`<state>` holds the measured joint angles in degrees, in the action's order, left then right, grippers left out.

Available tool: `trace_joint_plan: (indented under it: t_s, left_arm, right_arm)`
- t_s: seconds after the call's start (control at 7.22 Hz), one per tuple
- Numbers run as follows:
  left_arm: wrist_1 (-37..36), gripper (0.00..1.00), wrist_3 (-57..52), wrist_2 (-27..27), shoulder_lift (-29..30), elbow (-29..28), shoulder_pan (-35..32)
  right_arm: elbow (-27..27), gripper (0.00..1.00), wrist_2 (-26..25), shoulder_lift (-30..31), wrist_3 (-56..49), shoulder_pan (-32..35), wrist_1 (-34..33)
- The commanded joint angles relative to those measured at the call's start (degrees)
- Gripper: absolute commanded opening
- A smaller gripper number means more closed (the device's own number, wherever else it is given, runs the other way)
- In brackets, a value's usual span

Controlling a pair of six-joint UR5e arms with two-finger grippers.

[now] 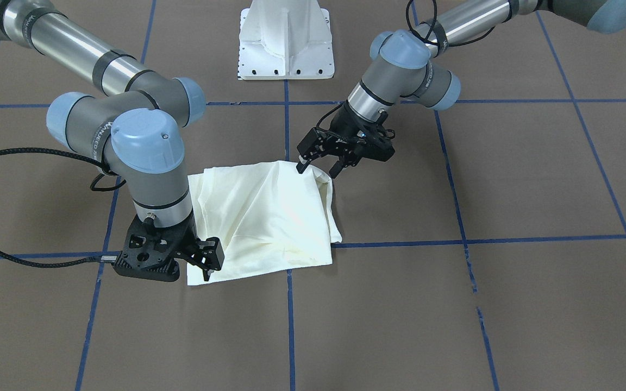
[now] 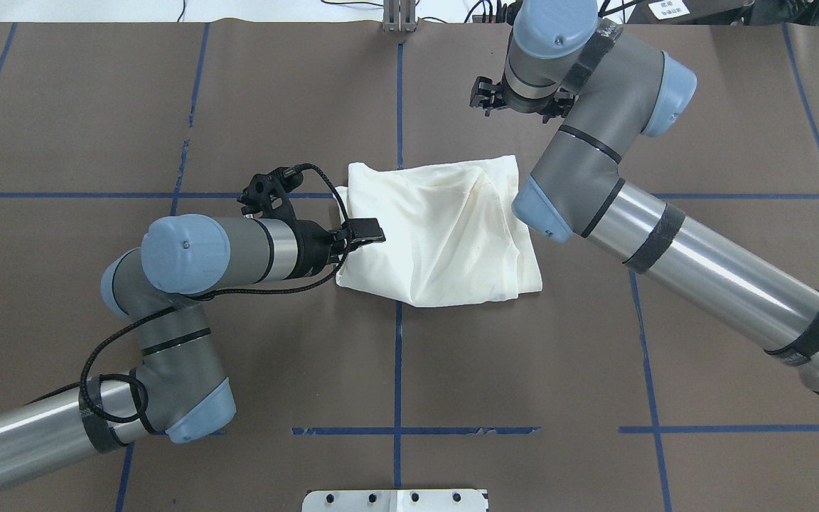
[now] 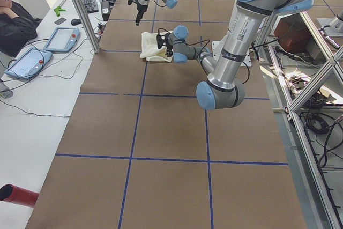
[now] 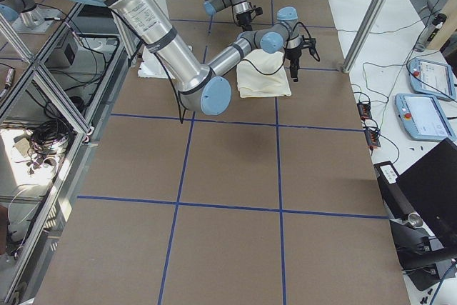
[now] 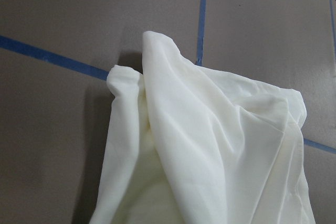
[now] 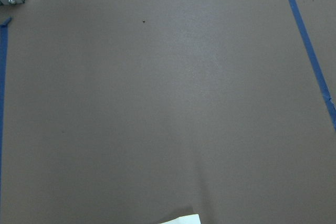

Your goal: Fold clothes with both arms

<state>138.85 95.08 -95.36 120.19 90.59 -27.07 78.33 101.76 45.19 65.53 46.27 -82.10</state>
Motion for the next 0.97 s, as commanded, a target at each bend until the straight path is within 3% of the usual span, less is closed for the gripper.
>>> trace_joint_plan:
  t_s: [0.0,0.42,0.83]
  left_arm:
    - [1.24,0.98,2.74,0.97,0.22,-0.15,1.49]
    - [1.07,0.96,4.57,8.86,0.31,-0.85,0.36]
    - [1.15,0.97,5.3,8.79,0.92,-3.84,-0.97]
  right_arm:
    - [0.85,1.0,-0.07,0.43,0.04,0.05,0.01]
    - [1.12,1.0,-0.69,0.86,0.13,-0.39,0.01]
    - [1.12,1.0,-1.04,1.3,0.13,-0.48,0.01]
